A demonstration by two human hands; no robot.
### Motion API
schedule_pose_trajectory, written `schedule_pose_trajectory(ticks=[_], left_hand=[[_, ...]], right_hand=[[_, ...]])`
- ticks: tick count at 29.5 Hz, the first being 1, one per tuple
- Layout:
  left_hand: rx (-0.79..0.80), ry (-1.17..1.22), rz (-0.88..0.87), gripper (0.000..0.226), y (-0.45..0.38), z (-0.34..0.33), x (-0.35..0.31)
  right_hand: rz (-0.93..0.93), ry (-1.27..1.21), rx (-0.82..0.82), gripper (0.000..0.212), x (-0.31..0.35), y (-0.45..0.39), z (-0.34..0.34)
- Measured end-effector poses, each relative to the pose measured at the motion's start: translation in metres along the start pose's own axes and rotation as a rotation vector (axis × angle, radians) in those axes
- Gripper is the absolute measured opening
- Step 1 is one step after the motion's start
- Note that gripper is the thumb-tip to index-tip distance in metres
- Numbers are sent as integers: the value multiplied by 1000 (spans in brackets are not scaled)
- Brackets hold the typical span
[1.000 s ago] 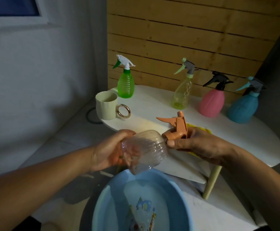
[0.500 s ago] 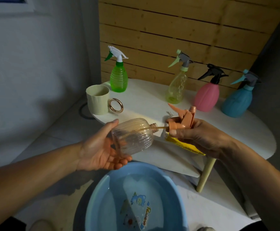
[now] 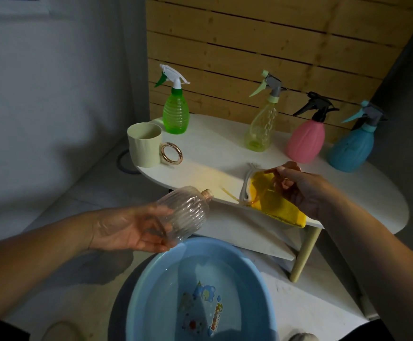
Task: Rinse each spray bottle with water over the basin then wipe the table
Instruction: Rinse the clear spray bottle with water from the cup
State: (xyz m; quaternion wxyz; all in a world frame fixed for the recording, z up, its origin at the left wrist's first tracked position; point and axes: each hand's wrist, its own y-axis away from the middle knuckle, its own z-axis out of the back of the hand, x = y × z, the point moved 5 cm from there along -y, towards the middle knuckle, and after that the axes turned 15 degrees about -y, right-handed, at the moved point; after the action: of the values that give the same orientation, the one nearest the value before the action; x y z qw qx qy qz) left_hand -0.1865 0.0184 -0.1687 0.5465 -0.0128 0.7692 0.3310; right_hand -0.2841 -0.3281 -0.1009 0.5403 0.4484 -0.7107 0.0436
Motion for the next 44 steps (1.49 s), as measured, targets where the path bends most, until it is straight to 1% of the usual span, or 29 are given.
schedule_pose_trajectory(ticks=[1, 3, 4, 6, 7, 9, 12, 13, 16, 18, 20, 24, 27, 29, 31, 32, 33, 35, 37, 38, 40, 42, 44], left_hand=[[12, -21, -9, 98, 2, 2, 1], [47, -80, -13, 93, 5, 5, 4], [76, -149, -28, 89, 6, 5, 6], [78, -314, -83, 85, 6, 7, 11], [75, -324, -98, 87, 6, 7, 13], [89, -249, -85, 88, 4, 3, 17], [62, -277, -130, 90, 0, -1, 15], [53, -285, -141, 92, -2, -2, 15], [15, -309, -162, 97, -4, -4, 13], [60, -275, -180, 91, -6, -10, 10], [107, -266, -206, 85, -6, -15, 7], [111, -255, -209, 88, -9, -19, 9], [115, -290, -204, 93, -9, -24, 9], [72, -321, -194, 96, -9, -23, 10], [12, -344, -188, 98, -11, -20, 10], [-14, -359, -186, 99, -12, -19, 11], [-27, -375, -184, 101, -13, -18, 11], [-39, -398, -179, 108, -14, -15, 12], [-57, -404, -180, 111, -15, -13, 13], [-67, -410, -185, 111, -16, -12, 12], [-91, -427, -188, 113, -16, -12, 9], [-110, -447, -191, 113, -16, -12, 6], [-115, -453, -193, 110, -15, -10, 5]], right_hand=[[1, 7, -11, 20, -1, -2, 0], [16, 17, -20, 27, -4, -3, 0], [34, 30, -24, 33, -4, -4, -1], [68, 74, -41, 39, -5, -4, -3], [80, 97, -48, 36, -5, -4, -4], [87, 117, -66, 23, -3, -3, -6], [46, 166, -124, 11, -2, -3, -5], [24, 198, -143, 11, -3, -1, -4], [1, 312, -161, 19, -3, 3, 0], [44, 446, -171, 18, 1, 8, 1], [113, 604, -185, 20, 6, 10, 4], [196, 956, -204, 30, 12, 8, 12], [186, 1082, -195, 40, 13, 9, 11], [202, 1178, -195, 54, 16, 8, 10], [283, 1374, -246, 75, 23, 12, 6], [340, 1458, -271, 81, 27, 16, 3], [413, 1484, -275, 81, 30, 20, -2], [545, 1378, -193, 72, 32, 29, -16], [597, 1185, -2, 53, 26, 35, -38], [614, 1136, 91, 44, 23, 38, -52], [651, 1101, 217, 34, 17, 43, -85], [633, 1026, 306, 29, 10, 43, -116], [535, 965, 402, 28, -5, 39, -147]])
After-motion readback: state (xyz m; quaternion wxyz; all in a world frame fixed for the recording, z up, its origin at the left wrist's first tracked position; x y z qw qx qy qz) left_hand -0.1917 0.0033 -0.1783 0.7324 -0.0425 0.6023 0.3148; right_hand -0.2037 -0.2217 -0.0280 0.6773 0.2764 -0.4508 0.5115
